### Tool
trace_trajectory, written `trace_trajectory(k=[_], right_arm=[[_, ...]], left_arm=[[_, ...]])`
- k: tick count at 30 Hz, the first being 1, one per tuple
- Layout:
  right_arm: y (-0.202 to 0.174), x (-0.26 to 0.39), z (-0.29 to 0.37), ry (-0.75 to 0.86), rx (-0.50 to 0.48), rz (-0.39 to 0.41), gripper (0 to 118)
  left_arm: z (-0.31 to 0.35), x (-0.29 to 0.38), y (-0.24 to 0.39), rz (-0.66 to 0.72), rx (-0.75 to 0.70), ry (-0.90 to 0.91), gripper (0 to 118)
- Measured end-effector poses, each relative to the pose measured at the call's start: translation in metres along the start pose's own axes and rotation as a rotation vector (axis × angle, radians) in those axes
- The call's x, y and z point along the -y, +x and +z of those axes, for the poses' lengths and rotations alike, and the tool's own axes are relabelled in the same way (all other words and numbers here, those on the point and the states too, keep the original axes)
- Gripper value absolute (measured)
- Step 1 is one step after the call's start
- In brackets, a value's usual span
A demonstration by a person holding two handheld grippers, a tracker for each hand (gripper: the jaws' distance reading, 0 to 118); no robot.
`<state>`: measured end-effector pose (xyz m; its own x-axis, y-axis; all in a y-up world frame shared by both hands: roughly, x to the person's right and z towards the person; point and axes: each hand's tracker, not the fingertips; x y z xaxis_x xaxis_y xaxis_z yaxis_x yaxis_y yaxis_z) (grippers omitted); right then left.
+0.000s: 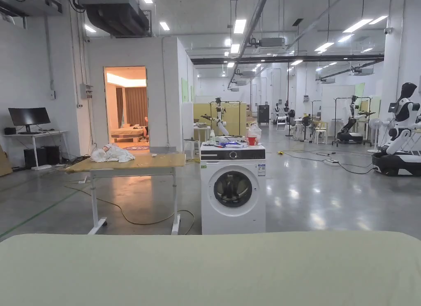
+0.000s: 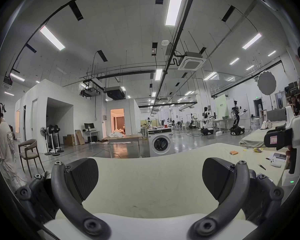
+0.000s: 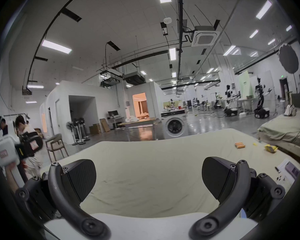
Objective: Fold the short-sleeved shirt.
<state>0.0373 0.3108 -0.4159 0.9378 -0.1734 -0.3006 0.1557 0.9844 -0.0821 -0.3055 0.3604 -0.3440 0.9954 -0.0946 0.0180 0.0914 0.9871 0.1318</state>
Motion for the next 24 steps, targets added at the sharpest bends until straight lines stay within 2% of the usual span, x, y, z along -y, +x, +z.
trace_trajectory(k=[3,6,9,12,18,24], right_arm=[[-0.004,-0.004,0.0,0.009,0.001,-0.007,118],[-0.01,-0.006,0.002,0.02,0.083,-0.014,118],[-0.011,-0.007,0.004,0.024,0.157,-0.103,118],[-0.008,-0.013,0.004,-0.024,0.164,-0.187,118],[-0.011,-0.024,0.006,-0.092,0.208,-0.27,118],[-0.015,-0.025,0.007,-0.065,0.241,-0.246,118]], left_arm=[[0.002,-0.001,0.001,0.002,0.025,-0.002,118],[0.003,0.001,0.006,-0.023,0.026,-0.003,118],[0.002,0.0,0.006,-0.024,0.032,-0.003,118],[0.002,-0.001,0.005,-0.014,0.036,-0.003,118],[0.001,-0.001,0.004,0.0,0.027,-0.014,118],[0.004,-0.005,-0.003,0.042,0.036,-0.011,118]])
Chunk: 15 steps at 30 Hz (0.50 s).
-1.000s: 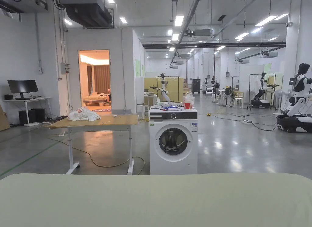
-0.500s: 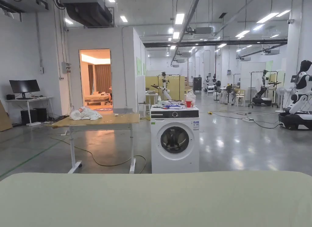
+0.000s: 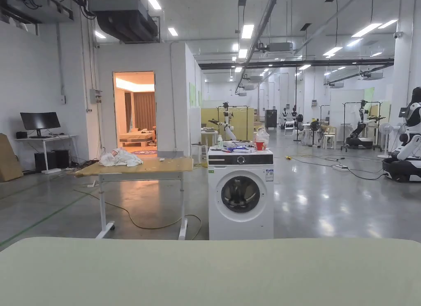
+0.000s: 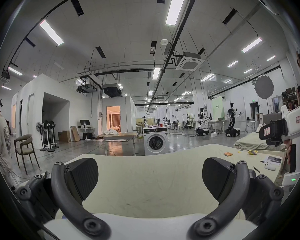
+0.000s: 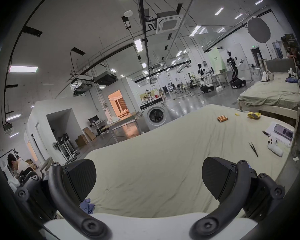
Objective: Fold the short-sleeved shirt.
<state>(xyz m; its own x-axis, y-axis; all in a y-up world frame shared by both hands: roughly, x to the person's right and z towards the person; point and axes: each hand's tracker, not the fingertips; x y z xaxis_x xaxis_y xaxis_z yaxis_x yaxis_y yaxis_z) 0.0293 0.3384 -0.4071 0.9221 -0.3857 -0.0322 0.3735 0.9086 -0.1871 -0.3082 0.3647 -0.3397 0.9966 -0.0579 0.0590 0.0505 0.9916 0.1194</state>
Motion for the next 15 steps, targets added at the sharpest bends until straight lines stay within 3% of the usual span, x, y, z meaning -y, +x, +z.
trace_trajectory(k=[3,7,9,12,15], right_arm=[[0.001,0.0,-0.001,-0.035,-0.002,-0.046,118],[0.0,0.002,-0.006,-0.089,0.001,-0.046,118],[0.001,0.004,-0.006,-0.092,0.001,-0.037,118],[-0.003,0.008,-0.006,-0.038,0.076,0.012,118],[-0.009,0.009,-0.007,-0.055,0.042,0.061,118]], left_arm=[[0.002,-0.003,-0.002,0.014,0.001,0.018,118],[0.002,-0.005,-0.004,0.031,-0.002,0.024,118],[0.002,-0.003,-0.006,0.036,-0.002,0.021,118],[0.003,-0.003,-0.007,0.047,-0.007,0.015,118],[0.003,-0.003,-0.01,0.074,-0.014,0.016,118]])
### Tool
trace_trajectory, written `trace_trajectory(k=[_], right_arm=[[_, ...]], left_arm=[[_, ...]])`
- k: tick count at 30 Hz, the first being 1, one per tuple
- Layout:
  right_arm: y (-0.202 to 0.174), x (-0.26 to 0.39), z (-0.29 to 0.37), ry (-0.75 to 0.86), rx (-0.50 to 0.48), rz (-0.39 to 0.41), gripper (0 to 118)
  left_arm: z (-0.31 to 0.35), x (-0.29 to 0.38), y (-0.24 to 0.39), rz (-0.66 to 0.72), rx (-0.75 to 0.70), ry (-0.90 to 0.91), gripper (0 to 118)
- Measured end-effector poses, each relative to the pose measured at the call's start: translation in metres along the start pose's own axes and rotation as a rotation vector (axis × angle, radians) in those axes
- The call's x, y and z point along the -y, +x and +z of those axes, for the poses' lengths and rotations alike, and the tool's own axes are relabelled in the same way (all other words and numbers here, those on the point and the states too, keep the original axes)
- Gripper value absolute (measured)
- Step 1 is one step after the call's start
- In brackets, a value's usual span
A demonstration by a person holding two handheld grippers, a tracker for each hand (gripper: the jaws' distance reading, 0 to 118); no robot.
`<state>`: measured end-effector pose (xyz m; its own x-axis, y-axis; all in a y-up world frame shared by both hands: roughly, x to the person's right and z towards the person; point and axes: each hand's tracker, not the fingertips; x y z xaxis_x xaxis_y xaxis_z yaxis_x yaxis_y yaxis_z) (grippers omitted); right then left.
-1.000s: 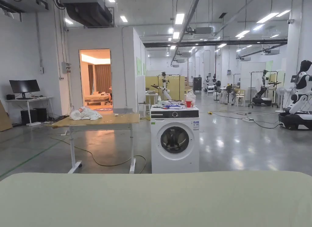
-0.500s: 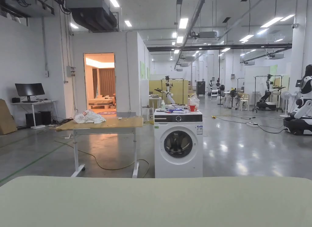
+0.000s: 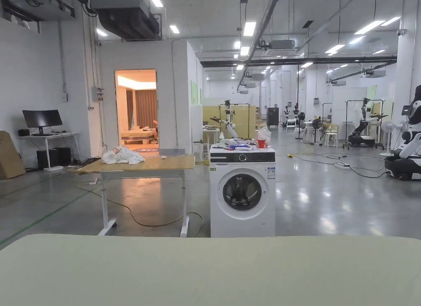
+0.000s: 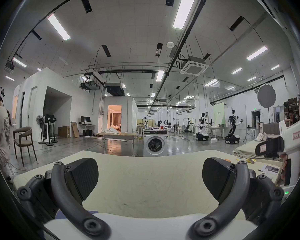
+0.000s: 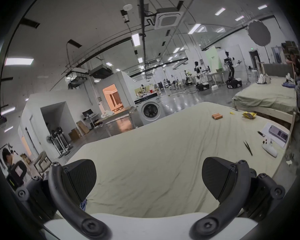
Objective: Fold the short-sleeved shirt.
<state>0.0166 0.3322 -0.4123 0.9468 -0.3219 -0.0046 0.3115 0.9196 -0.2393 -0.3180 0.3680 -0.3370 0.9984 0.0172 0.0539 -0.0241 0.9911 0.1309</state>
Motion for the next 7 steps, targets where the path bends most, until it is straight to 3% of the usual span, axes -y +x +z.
trace_trajectory(k=[3,5,6,7], right_arm=[[0.004,0.005,-0.002,0.028,-0.137,-0.019,118],[0.011,0.008,-0.003,0.067,-0.312,0.062,118],[0.012,0.011,-0.001,0.113,-0.343,0.111,118],[0.011,0.014,0.003,0.154,-0.304,0.113,118]], left_arm=[[-0.001,0.0,-0.003,0.019,-0.005,-0.003,118],[-0.001,0.001,-0.004,0.019,-0.011,-0.003,118],[-0.002,0.001,-0.004,0.018,-0.013,-0.004,118],[-0.002,0.002,-0.004,0.015,-0.013,-0.006,118]])
